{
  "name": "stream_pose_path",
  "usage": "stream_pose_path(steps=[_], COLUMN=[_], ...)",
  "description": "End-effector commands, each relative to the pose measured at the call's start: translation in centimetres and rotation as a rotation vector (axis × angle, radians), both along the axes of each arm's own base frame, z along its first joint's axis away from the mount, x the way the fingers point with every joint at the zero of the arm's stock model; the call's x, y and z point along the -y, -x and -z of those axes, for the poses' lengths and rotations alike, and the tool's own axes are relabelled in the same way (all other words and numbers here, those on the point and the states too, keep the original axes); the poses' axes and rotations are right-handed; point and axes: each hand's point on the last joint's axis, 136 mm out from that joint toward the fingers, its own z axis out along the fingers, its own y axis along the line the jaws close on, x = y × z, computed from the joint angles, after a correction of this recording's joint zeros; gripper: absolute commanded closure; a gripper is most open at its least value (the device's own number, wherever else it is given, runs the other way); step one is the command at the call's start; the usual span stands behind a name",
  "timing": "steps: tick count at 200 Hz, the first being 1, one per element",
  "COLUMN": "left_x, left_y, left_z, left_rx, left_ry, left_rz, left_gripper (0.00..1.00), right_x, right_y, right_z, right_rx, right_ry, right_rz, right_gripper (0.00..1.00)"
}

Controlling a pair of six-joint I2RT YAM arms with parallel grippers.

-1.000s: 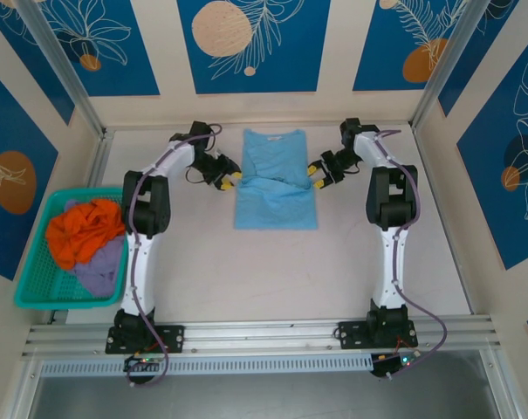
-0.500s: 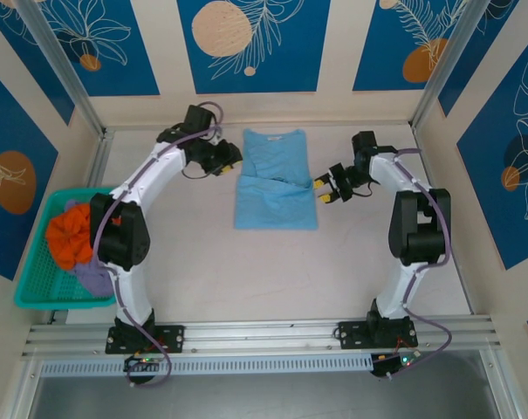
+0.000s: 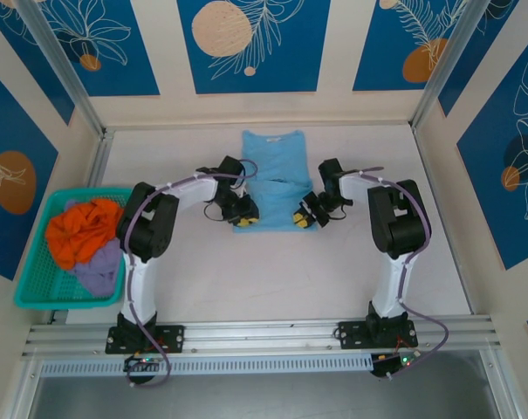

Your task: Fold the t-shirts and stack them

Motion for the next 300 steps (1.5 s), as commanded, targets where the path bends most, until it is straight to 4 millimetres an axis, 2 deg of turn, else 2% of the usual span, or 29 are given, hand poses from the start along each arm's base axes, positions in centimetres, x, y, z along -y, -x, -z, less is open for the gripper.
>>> stream_pose_path(steps=[1, 32, 44, 56, 70, 85, 103, 123, 147, 172, 191, 209, 230, 253, 274, 293, 300], left_x=[-2.9, -5.7, -6.3, -7.0, -7.1, -6.5, -3.9, -0.4, 2.9, 4.4, 2.8, -0.2, -3.2, -4.8, -4.8, -3.9, -3.5], left_y=[4.3, 9.2, 10.4, 10.7, 9.9, 7.9, 5.2, 2.7, 0.1, -2.3, -3.8, -4.9, -5.3, -5.5, -6.0, -7.3, -7.9], left_z=[1.8, 1.2, 0.4, -0.8, -2.8, -5.4, -7.9, -8.6, -8.1, -6.2, -3.1, 0.0, 2.2, 2.7, 2.6, 0.8, -0.4], left_rx=[-0.072, -0.126, -0.128, -0.106, -0.055, 0.017, 0.059, 0.049, 0.055, 0.061, 0.099, 0.119, 0.104, 0.112, 0.109, 0.132, 0.147], left_ry=[-0.096, -0.138, -0.136, -0.154, -0.157, -0.141, -0.047, 0.069, 0.121, 0.137, 0.029, -0.067, -0.148, -0.168, -0.137, -0.083, -0.059], left_rz=[0.052, 0.074, 0.067, 0.057, 0.039, 0.011, 0.001, 0.007, 0.043, 0.029, -0.014, -0.111, -0.182, -0.218, -0.222, -0.215, -0.218], left_gripper=[0.72, 0.71, 0.7, 0.66, 0.61, 0.59, 0.58, 0.64, 0.66, 0.69, 0.79, 0.79, 0.8, 0.78, 0.73, 0.65, 0.6], right_x=[0.3, -0.3, -0.3, -0.5, -0.9, -1.2, -1.5, -2.4, -3.0, -3.4, -2.4, -1.4, -0.2, 0.4, 0.0, -0.7, -0.9], right_y=[3.7, 7.9, 9.2, 9.8, 9.8, 8.8, 6.8, 3.9, 0.7, -1.9, -3.0, -3.4, -2.8, -2.1, -2.5, -3.7, -4.2], right_z=[1.5, 0.8, 0.1, -0.9, -2.5, -4.4, -6.2, -6.8, -5.5, -3.3, -1.3, 0.1, 1.4, 1.9, 1.6, 0.1, -0.8], right_rx=[-0.06, -0.069, -0.066, -0.054, -0.022, 0.032, 0.099, 0.128, 0.096, 0.045, -0.015, -0.071, -0.138, -0.159, -0.131, -0.071, -0.035], right_ry=[0.052, 0.049, 0.068, 0.073, 0.067, 0.078, 0.094, 0.074, 0.074, 0.062, 0.082, 0.071, 0.085, 0.087, 0.052, 0.017, 0.009], right_rz=[-0.056, -0.132, -0.166, -0.181, -0.19, -0.201, -0.205, -0.181, -0.146, -0.122, -0.088, -0.033, 0.009, 0.036, 0.041, 0.03, 0.026], right_gripper=[0.85, 0.84, 0.82, 0.79, 0.77, 0.76, 0.76, 0.77, 0.8, 0.81, 0.82, 0.82, 0.82, 0.8, 0.75, 0.69, 0.63])
